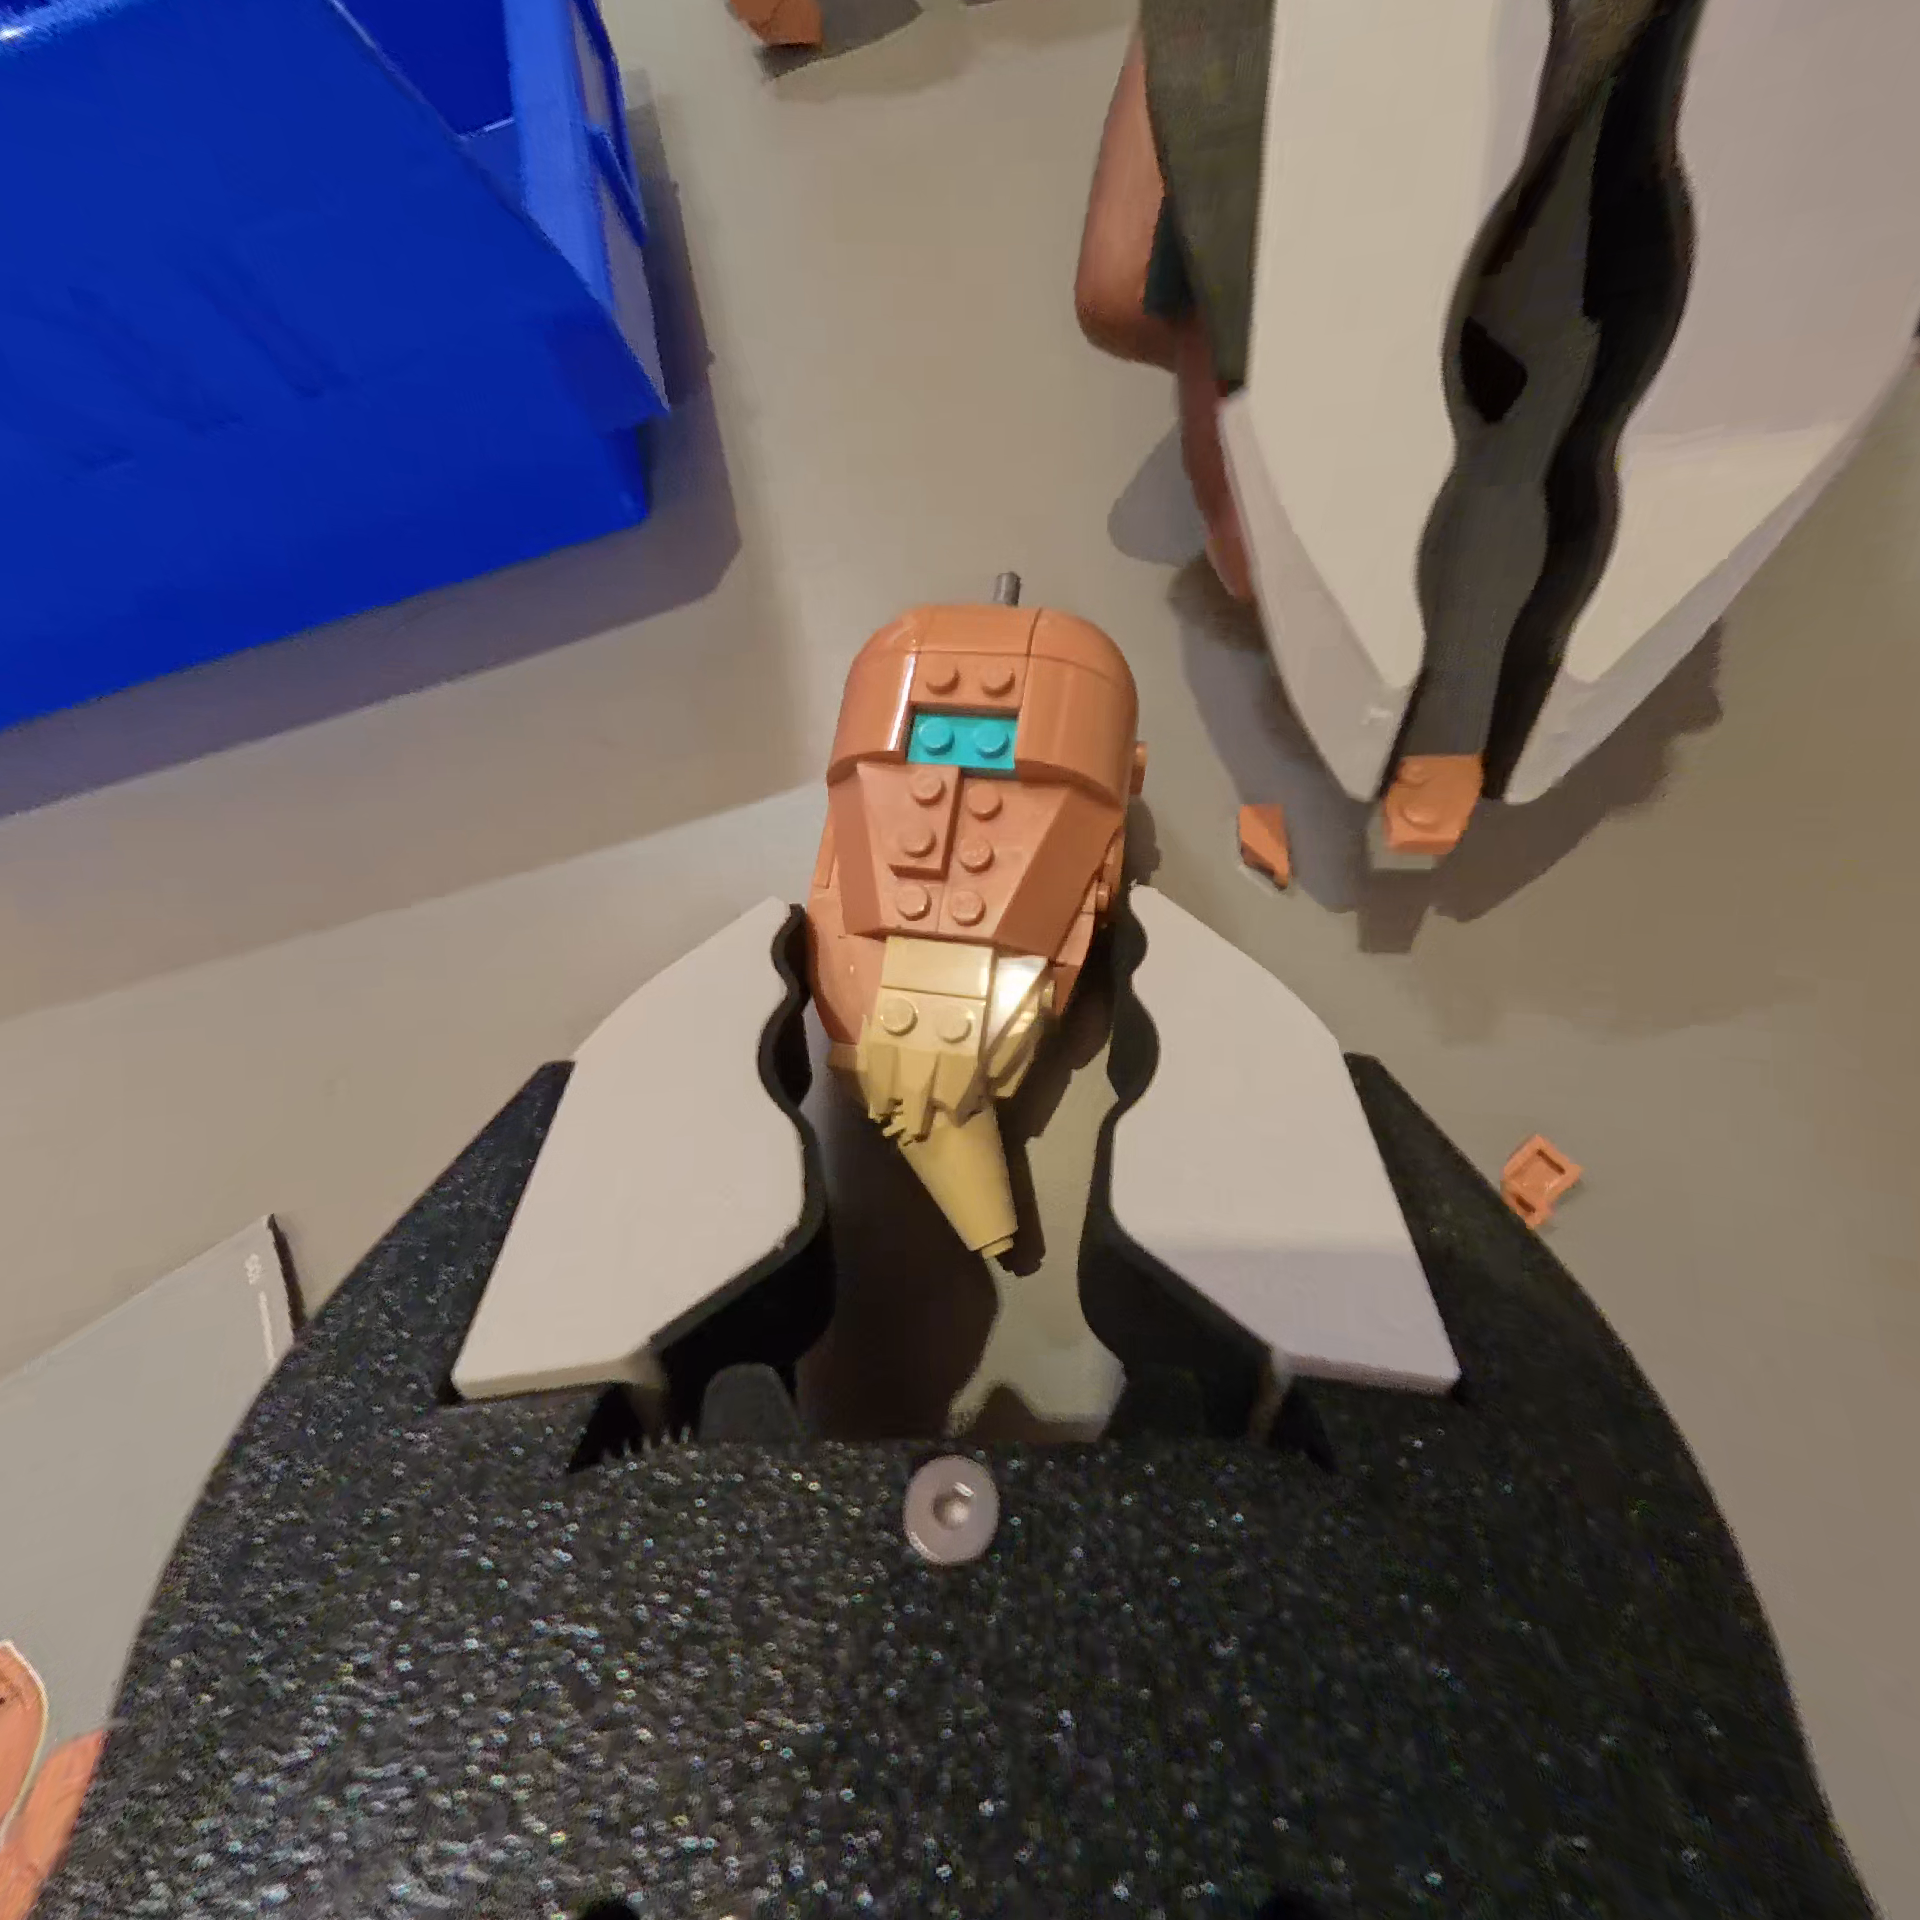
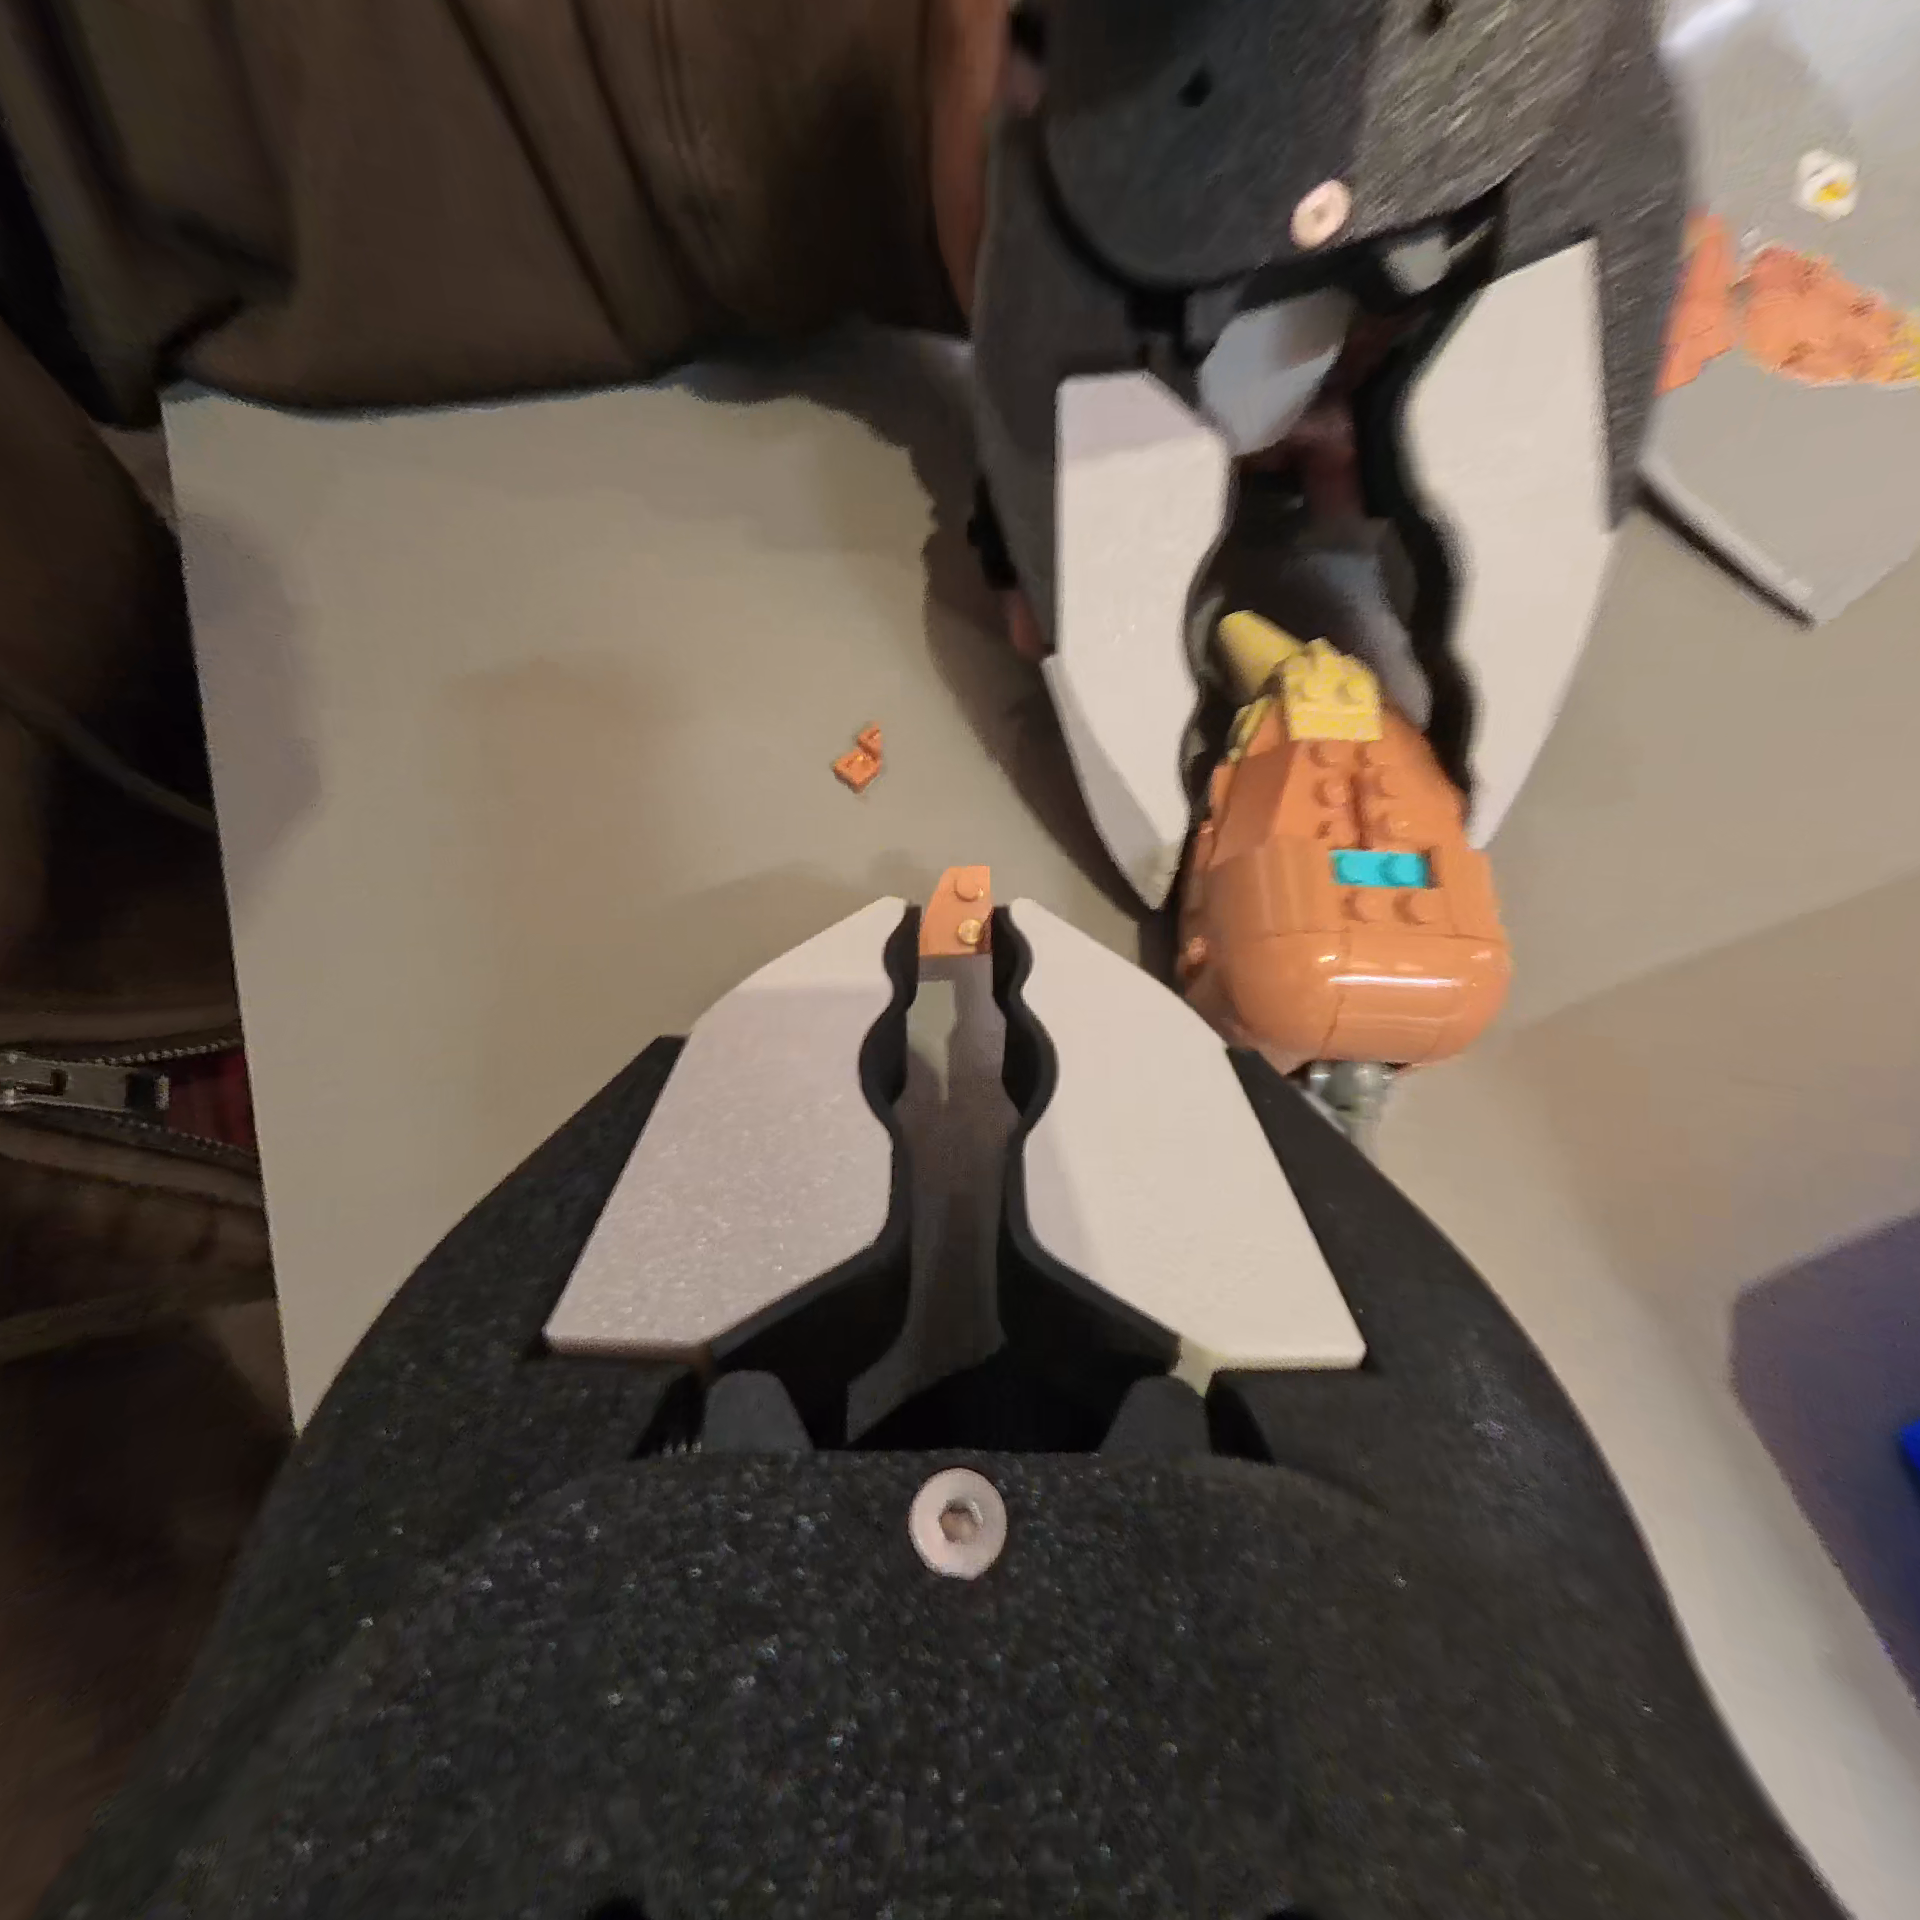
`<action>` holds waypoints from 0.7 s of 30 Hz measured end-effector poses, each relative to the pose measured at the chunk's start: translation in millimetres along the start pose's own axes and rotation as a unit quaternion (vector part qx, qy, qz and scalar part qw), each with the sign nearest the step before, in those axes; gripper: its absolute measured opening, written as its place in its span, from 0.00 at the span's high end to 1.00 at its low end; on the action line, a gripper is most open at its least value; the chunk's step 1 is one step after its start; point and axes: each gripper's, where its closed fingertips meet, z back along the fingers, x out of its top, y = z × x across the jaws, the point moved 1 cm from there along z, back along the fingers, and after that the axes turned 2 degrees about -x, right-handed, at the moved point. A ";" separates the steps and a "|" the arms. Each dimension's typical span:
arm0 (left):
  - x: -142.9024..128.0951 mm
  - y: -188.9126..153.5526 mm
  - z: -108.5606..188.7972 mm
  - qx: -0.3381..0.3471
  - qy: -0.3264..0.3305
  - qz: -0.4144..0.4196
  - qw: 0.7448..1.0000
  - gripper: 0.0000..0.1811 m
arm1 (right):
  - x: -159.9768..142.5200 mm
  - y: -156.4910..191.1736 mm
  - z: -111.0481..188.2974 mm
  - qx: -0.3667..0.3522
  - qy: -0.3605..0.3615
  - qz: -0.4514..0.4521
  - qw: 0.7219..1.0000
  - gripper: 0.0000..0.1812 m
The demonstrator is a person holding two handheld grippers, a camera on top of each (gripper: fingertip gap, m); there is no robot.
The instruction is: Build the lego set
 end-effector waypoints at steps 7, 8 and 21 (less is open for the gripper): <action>8.3 -14.5 -2.4 0.033 -0.008 -0.005 0.999 0.69 | 28.8 -28.0 22.6 -0.060 -0.003 0.032 0.998 0.93; 8.6 -14.9 -2.3 0.037 -0.008 -0.005 0.999 0.69 | 31.5 -29.4 22.9 -0.063 0.001 0.039 0.997 0.93; 14.8 -17.0 2.8 0.054 -0.016 0.002 0.998 0.69 | 29.9 -37.8 14.5 -0.087 0.084 0.097 0.988 0.93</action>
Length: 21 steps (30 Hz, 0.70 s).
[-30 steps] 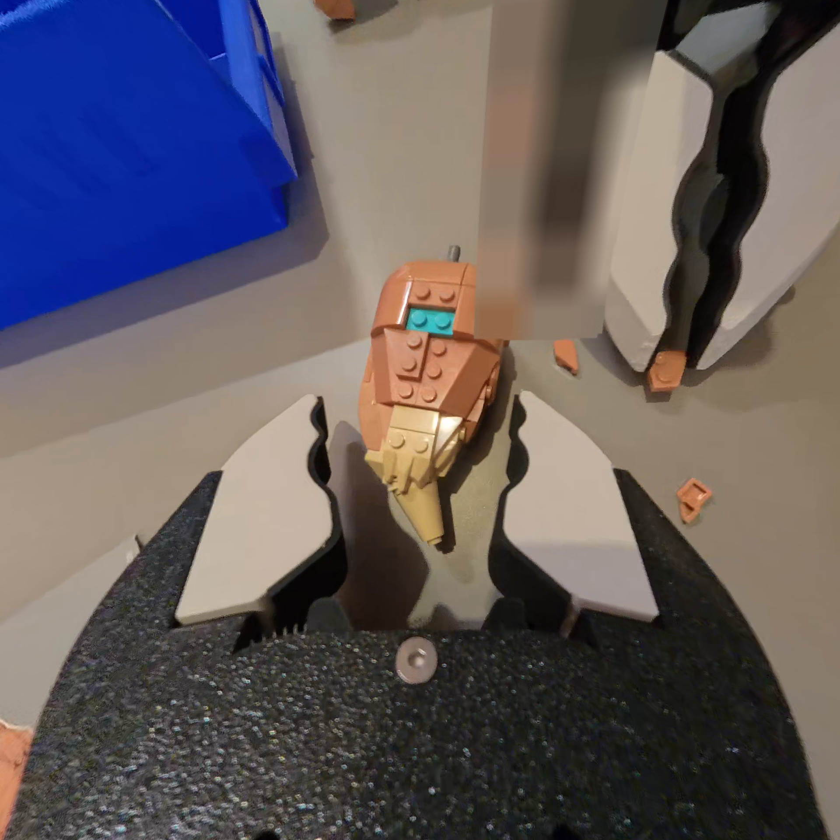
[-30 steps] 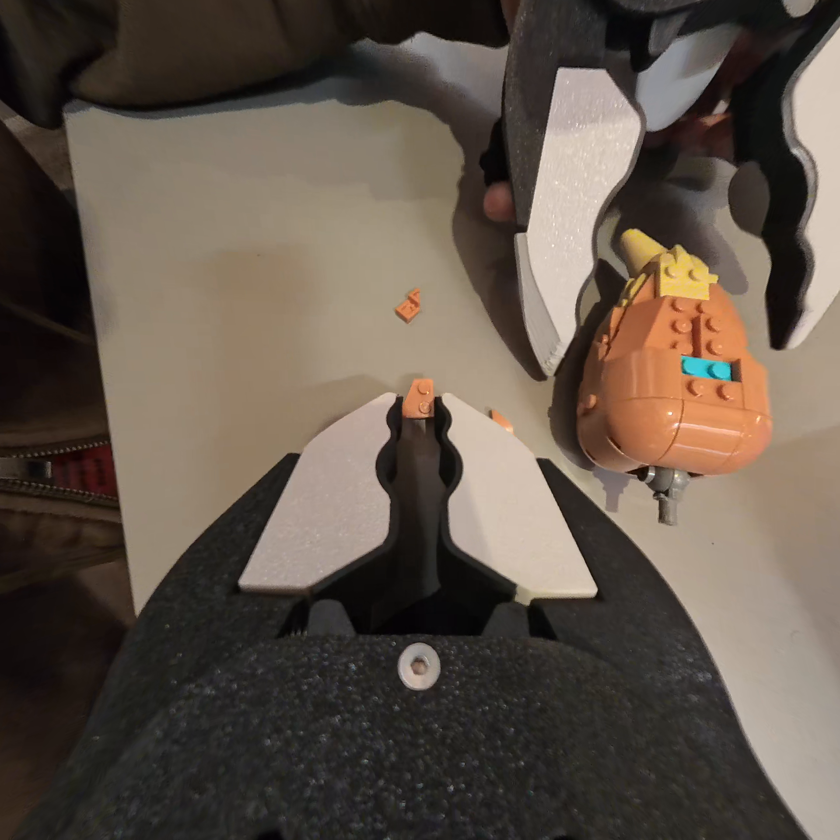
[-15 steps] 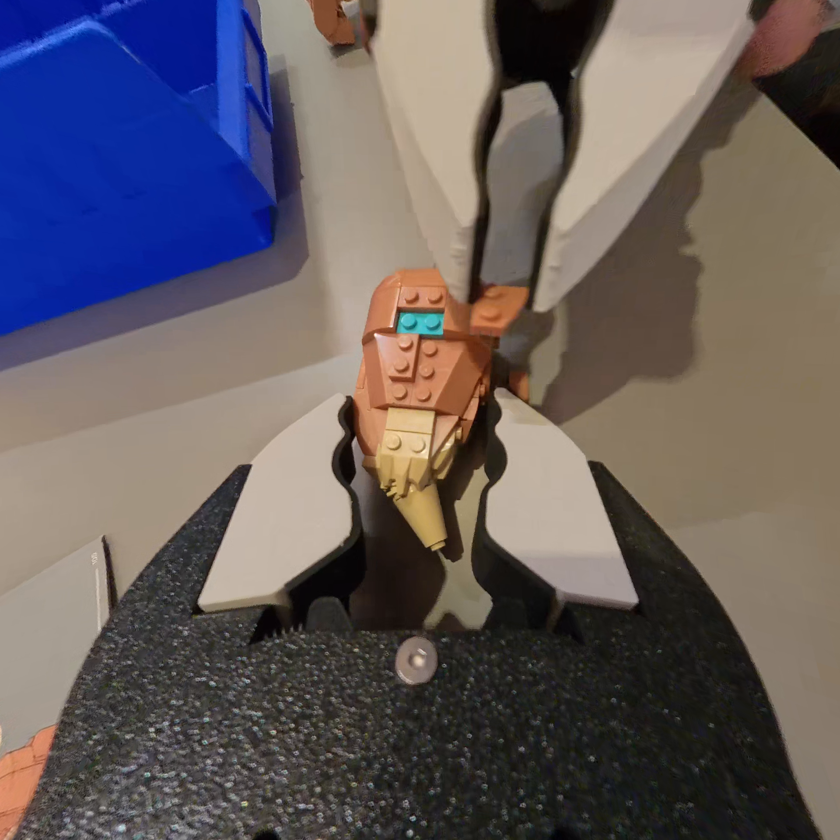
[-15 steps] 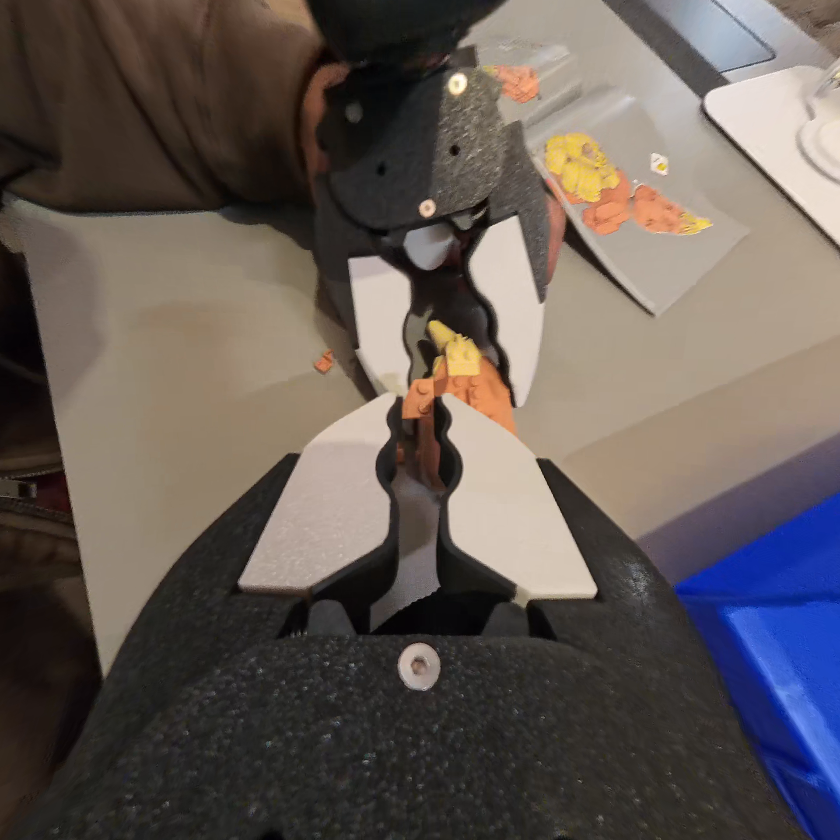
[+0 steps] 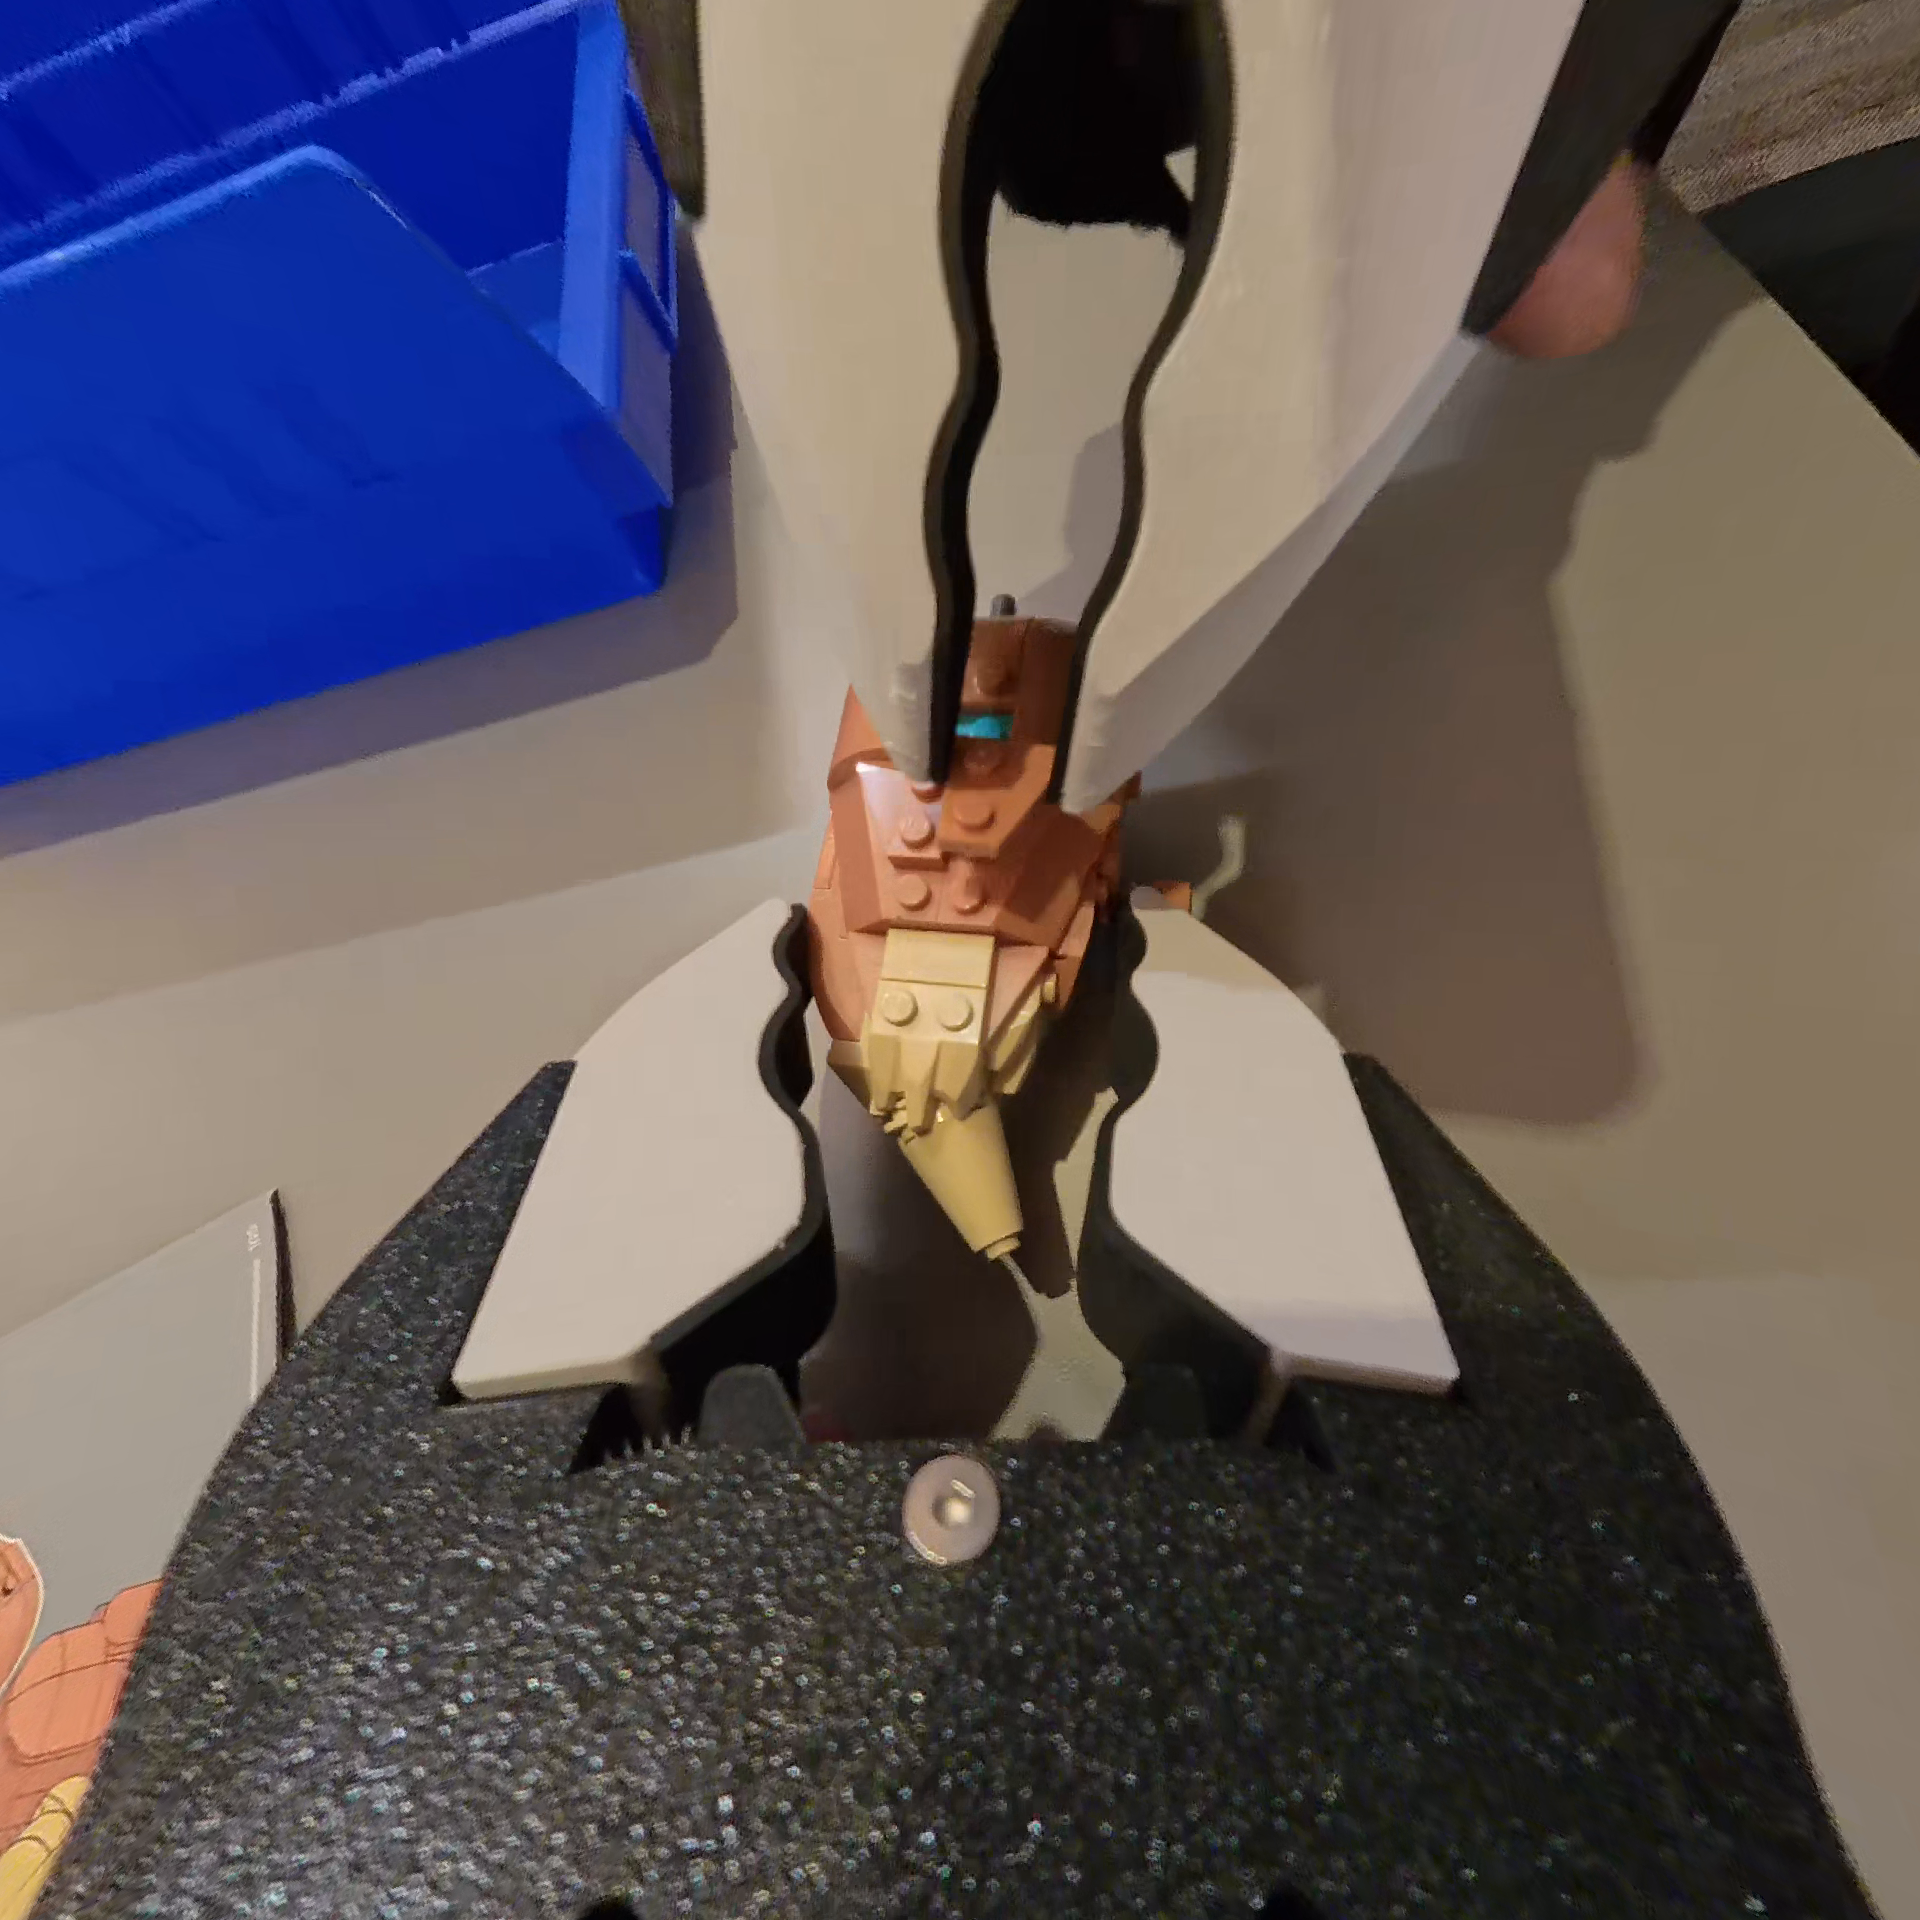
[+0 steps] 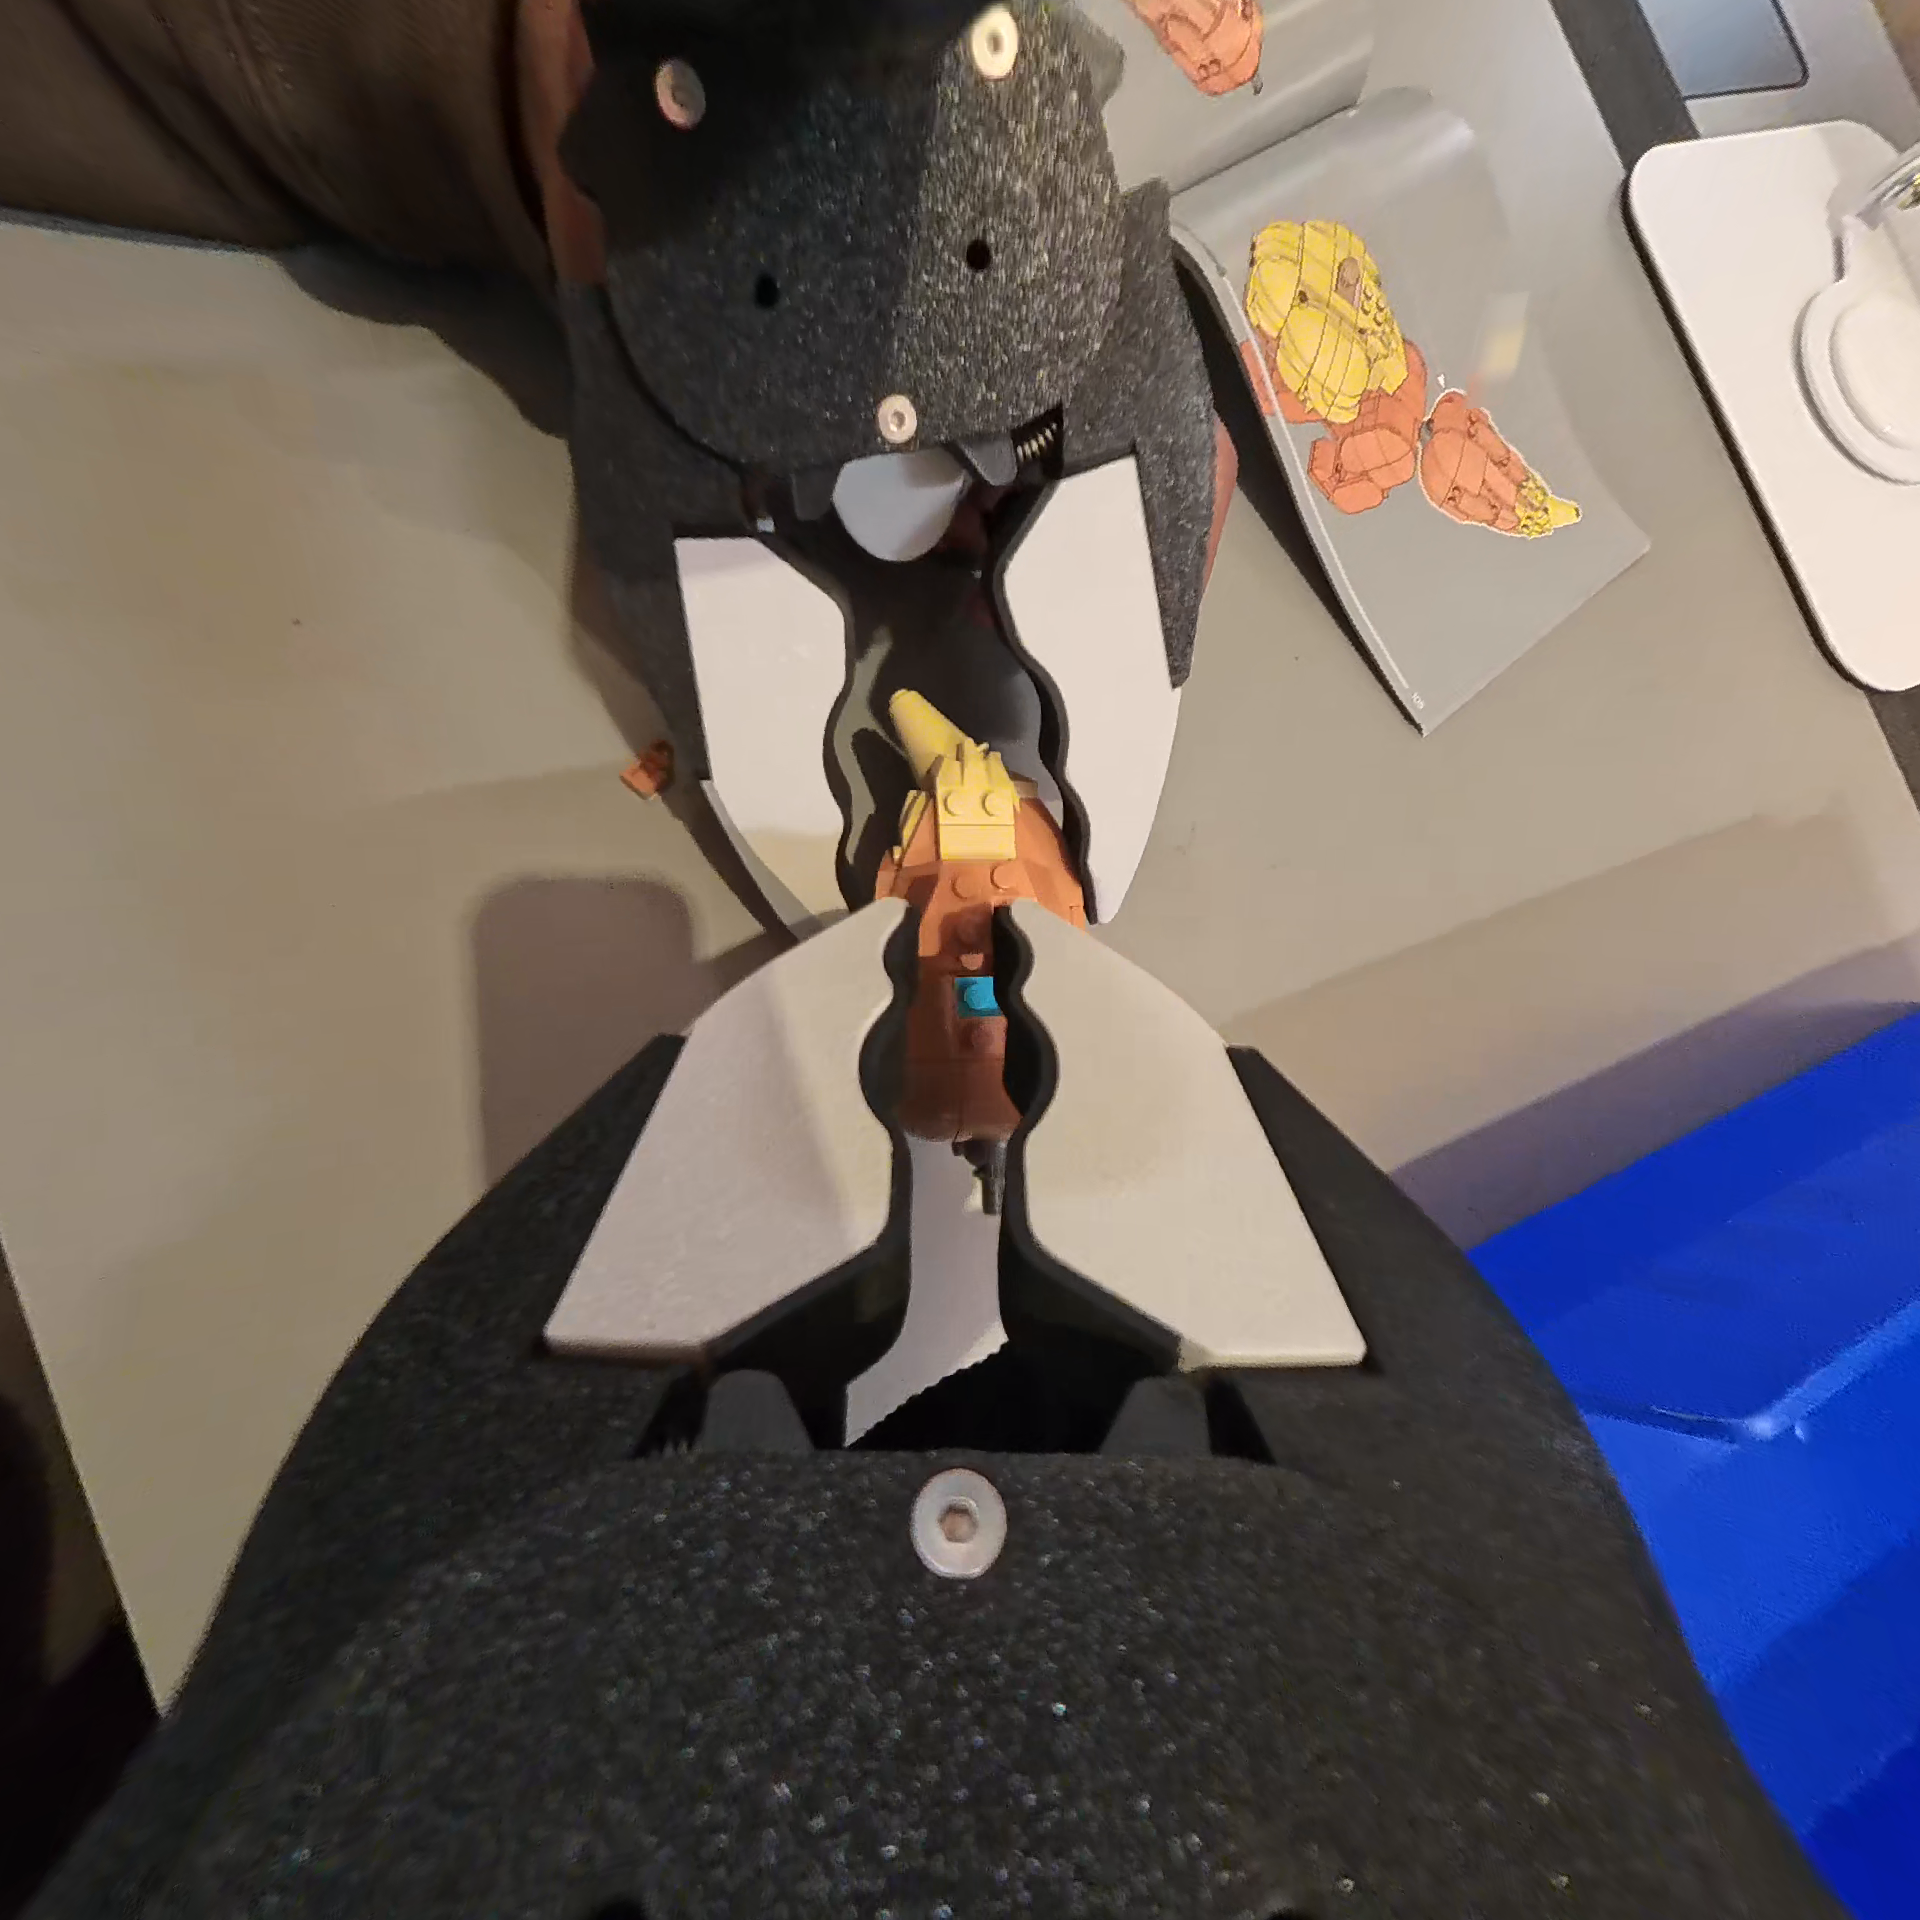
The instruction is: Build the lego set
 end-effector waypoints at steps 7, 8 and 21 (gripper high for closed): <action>0.5 0.7 2.4 0.003 0.005 0.003 1.000 0.69 | -4.0 -0.5 -4.1 -0.009 0.017 0.008 1.000 0.93; 0.9 0.7 2.4 0.003 0.004 0.004 1.000 0.69 | -4.1 -1.1 -4.1 -0.010 0.017 0.009 1.000 0.92; 0.9 2.1 3.7 0.001 0.003 0.014 1.000 0.70 | -3.8 -3.1 -0.9 -0.021 0.001 0.018 1.000 0.86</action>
